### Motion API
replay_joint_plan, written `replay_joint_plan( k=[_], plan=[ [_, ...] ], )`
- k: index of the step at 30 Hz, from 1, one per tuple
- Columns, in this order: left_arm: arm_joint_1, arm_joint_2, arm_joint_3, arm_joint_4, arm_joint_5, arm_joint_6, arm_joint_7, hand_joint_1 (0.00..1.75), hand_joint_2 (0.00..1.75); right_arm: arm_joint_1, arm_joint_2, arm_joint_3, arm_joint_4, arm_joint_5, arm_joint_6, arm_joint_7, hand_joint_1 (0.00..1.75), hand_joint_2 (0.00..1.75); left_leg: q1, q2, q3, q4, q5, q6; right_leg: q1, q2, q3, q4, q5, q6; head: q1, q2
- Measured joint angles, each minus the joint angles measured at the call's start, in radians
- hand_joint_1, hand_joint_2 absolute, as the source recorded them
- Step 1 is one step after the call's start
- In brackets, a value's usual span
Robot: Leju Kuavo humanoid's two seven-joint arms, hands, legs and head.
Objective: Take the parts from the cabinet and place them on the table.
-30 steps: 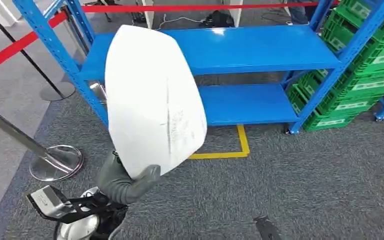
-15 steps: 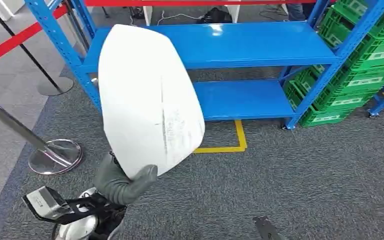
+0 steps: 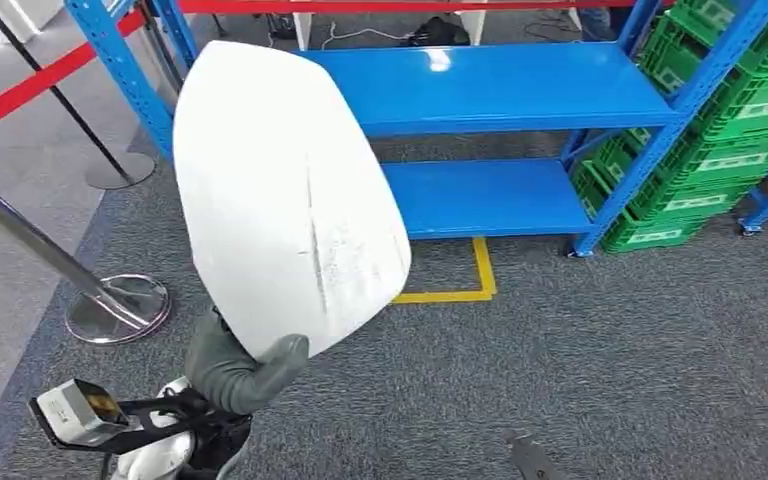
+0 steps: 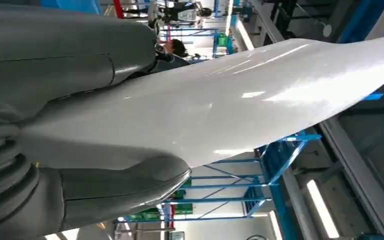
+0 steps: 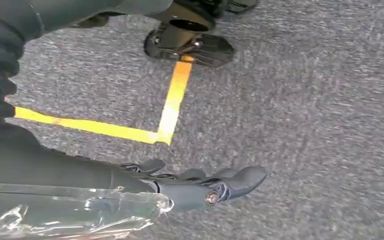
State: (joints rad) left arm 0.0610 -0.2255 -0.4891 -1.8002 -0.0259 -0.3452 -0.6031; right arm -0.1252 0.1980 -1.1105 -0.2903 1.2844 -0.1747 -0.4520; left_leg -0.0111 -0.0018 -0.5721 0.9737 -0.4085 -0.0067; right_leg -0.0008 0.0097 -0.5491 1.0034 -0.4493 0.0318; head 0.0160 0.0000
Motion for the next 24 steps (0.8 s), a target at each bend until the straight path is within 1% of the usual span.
replay_joint_plan(
  k=[1,2,3,4,5,6,7,8,9,10,11,12,13,14,15,16,17,18,19,20,21,22,23,24],
  plan=[
    [0.0,0.0,0.0,-0.002,0.004,-0.005,0.0,1.75,1.75,0.0,0.0,-0.001,0.001,-0.006,0.01,0.014,0.0,1.75,0.0,0.0,-0.004,0.005,-0.008,-0.006,-0.008,-0.001,0.0,-0.005,0.006,-0.009,0.002,0.0],
    [0.0,0.0,0.0,-0.003,0.005,-0.01,-0.002,1.75,1.75,0.0,-0.001,-0.002,0.001,-0.01,0.015,0.025,0.0,1.75,-0.001,0.0,-0.015,0.033,-0.037,-0.014,-0.009,0.002,-0.003,-0.005,0.008,-0.013,-0.006,0.0],
    [0.0,0.001,0.0,-0.003,0.005,-0.016,-0.002,1.75,1.75,0.0,-0.002,-0.002,0.001,-0.015,0.019,0.035,0.0,1.75,0.003,0.0,-0.045,0.098,-0.082,-0.02,-0.01,0.003,-0.007,-0.005,0.011,-0.017,-0.011,0.0],
    [0.0,0.001,0.0,-0.003,0.005,-0.019,-0.002,1.75,1.75,0.002,-0.002,-0.002,0.001,-0.019,0.026,0.046,0.0,1.75,0.006,0.0,-0.082,0.182,-0.125,-0.024,-0.01,0.005,-0.012,-0.005,0.013,-0.019,-0.011,0.0],
    [0.0,0.001,0.0,-0.003,0.005,-0.021,-0.002,1.75,1.75,0.005,-0.003,-0.003,0.001,-0.022,0.026,0.053,0.0,1.75,0.009,0.0,-0.121,0.266,-0.159,-0.028,-0.01,0.007,-0.018,-0.004,0.015,-0.019,-0.011,0.0],
    [0.0,0.001,0.0,-0.003,0.005,-0.023,-0.002,1.75,1.75,0.007,-0.003,-0.003,0.001,-0.023,0.027,0.058,0.0,1.75,0.011,0.0,-0.144,0.316,-0.172,-0.029,-0.011,0.012,-0.022,-0.004,0.018,-0.017,-0.011,0.0],
    [0.0,0.001,0.0,-0.003,0.005,-0.023,-0.002,1.75,1.75,0.01,-0.004,-0.004,0.001,-0.024,0.028,0.062,0.0,1.75,0.013,0.0,-0.141,0.315,-0.158,-0.029,-0.012,0.019,-0.026,-0.004,0.021,-0.015,-0.011,0.0],
    [0.0,0.001,0.0,-0.003,0.005,-0.026,-0.002,1.75,1.75,0.01,-0.005,-0.005,0.001,-0.025,0.029,0.063,0.0,1.75,0.014,0.0,-0.119,0.278,-0.129,-0.029,-0.013,0.026,-0.027,-0.004,0.023,-0.012,-0.011,0.0],
    [0.0,0.001,-0.001,-0.003,0.005,-0.026,-0.002,1.75,1.75,0.01,-0.005,-0.006,0.001,-0.025,0.029,0.064,0.0,1.75,0.015,-0.001,-0.072,0.196,-0.083,-0.028,-0.014,0.038,-0.027,-0.004,0.025,-0.008,-0.011,0.0],
    [0.0,0.001,-0.001,-0.003,0.005,-0.027,-0.002,1.75,1.75,0.009,-0.005,-0.006,0.001,-0.025,0.029,0.064,0.0,1.75,0.018,-0.014,-0.022,0.109,-0.044,-0.028,-0.016,0.049,-0.027,-0.004,0.027,-0.005,-0.011,0.0],
    [0.0,0.001,-0.001,-0.003,0.005,-0.028,-0.002,1.75,1.75,0.007,-0.005,-0.006,0.001,-0.026,0.031,0.065,0.0,1.75,0.025,-0.057,0.018,0.037,-0.028,-0.03,-0.017,0.059,-0.029,-0.004,0.03,0.0,-0.011,0.0],
    [0.0,0.001,-0.001,-0.003,0.005,-0.029,-0.002,1.75,1.75,0.004,-0.006,-0.006,0.001,-0.031,0.035,0.067,0.0,1.75,0.029,-0.068,0.032,0.0,-0.043,-0.025,-0.011,0.069,-0.039,0.005,0.029,0.006,-0.014,0.0],
    [0.0,0.001,-0.002,-0.003,0.006,-0.031,-0.003,1.75,1.75,0.004,-0.006,-0.007,0.001,-0.035,0.04,0.071,0.0,1.75,0.026,-0.063,0.024,0.009,-0.042,-0.02,-0.012,0.075,-0.045,0.001,0.035,0.013,-0.011,0.0],
    [0.0,0.0,-0.002,-0.003,0.008,-0.033,-0.004,1.75,1.75,0.009,-0.007,-0.008,0.001,-0.037,0.044,0.073,0.0,1.75,0.022,-0.059,0.021,0.011,-0.043,-0.013,-0.016,0.08,-0.048,-0.004,0.039,0.019,-0.014,0.0],
    [0.0,0.0,-0.002,-0.003,0.016,-0.038,-0.008,1.75,1.75,0.014,-0.007,-0.01,0.001,-0.039,0.046,0.076,0.0,1.75,0.02,-0.054,0.02,0.012,-0.04,-0.006,-0.019,0.085,-0.048,-0.008,0.043,0.026,-0.012,0.0],
    [-0.001,-0.001,-0.003,-0.003,0.02,-0.042,-0.01,1.75,1.75,0.018,-0.008,-0.01,0.001,-0.042,0.048,0.079,0.0,1.75,0.026,-0.042,0.021,0.006,-0.034,0.004,-0.02,0.086,-0.055,-0.006,0.041,0.032,-0.014,0.0],
    [-0.001,-0.002,-0.003,-0.003,0.024,-0.046,-0.011,1.75,1.75,0.02,-0.008,-0.01,0.001,-0.042,0.048,0.08,0.0,1.75,0.025,-0.035,0.02,0.005,-0.033,0.009,-0.017,0.049,-0.064,0.018,0.022,0.034,-0.009,0.0],
    [-0.001,-0.002,-0.003,-0.003,0.027,-0.049,-0.013,1.75,1.75,0.017,-0.008,-0.01,0.001,-0.042,0.049,0.08,0.0,1.75,0.022,-0.027,0.02,0.005,-0.032,0.017,-0.016,0.022,-0.091,0.078,-0.016,0.036,0.0,0.0],
    [0.0,-0.002,-0.003,-0.003,0.028,-0.05,-0.014,1.75,1.75,0.014,-0.008,-0.01,0.001,-0.042,0.05,0.08,0.0,1.75,0.019,-0.016,0.019,0.005,-0.033,0.02,-0.016,0.008,-0.128,0.16,-0.059,0.038,0.002,0.0],
    [0.0,-0.002,-0.002,-0.003,0.029,-0.051,-0.014,1.75,1.75,0.013,-0.008,-0.01,0.001,-0.041,0.05,0.08,0.0,1.75,0.017,-0.006,0.018,0.006,-0.033,0.021,-0.016,0.002,-0.166,0.245,-0.095,0.039,0.002,0.0],
    [0.0,-0.001,-0.002,-0.003,0.029,-0.051,-0.014,1.75,1.75,0.013,-0.008,-0.01,0.001,-0.04,0.05,0.082,0.0,1.75,0.015,0.004,0.018,0.006,-0.033,0.022,-0.016,0.0,-0.194,0.313,-0.117,0.04,0.002,0.0],
    [0.0,-0.001,-0.002,-0.003,0.028,-0.051,-0.014,1.75,1.75,0.015,-0.008,-0.01,0.002,-0.04,0.05,0.083,0.0,1.75,0.013,0.011,0.019,0.006,-0.034,0.022,-0.016,-0.001,-0.197,0.323,-0.111,0.039,0.002,0.0],
    [0.0,-0.001,-0.002,-0.003,0.026,-0.052,-0.014,1.75,1.75,0.016,-0.008,-0.01,0.002,-0.04,0.05,0.084,0.0,1.75,0.012,0.018,0.019,0.007,-0.034,0.022,-0.015,-0.002,-0.176,0.289,-0.086,0.037,0.002,0.0],
    [0.0,-0.002,-0.002,-0.003,0.026,-0.052,-0.014,1.75,1.75,0.016,-0.009,-0.01,0.002,-0.038,0.05,0.085,0.0,1.75,0.012,0.023,0.021,0.007,-0.034,0.022,-0.014,-0.005,-0.134,0.211,-0.045,0.034,0.002,0.0]
  ],
)
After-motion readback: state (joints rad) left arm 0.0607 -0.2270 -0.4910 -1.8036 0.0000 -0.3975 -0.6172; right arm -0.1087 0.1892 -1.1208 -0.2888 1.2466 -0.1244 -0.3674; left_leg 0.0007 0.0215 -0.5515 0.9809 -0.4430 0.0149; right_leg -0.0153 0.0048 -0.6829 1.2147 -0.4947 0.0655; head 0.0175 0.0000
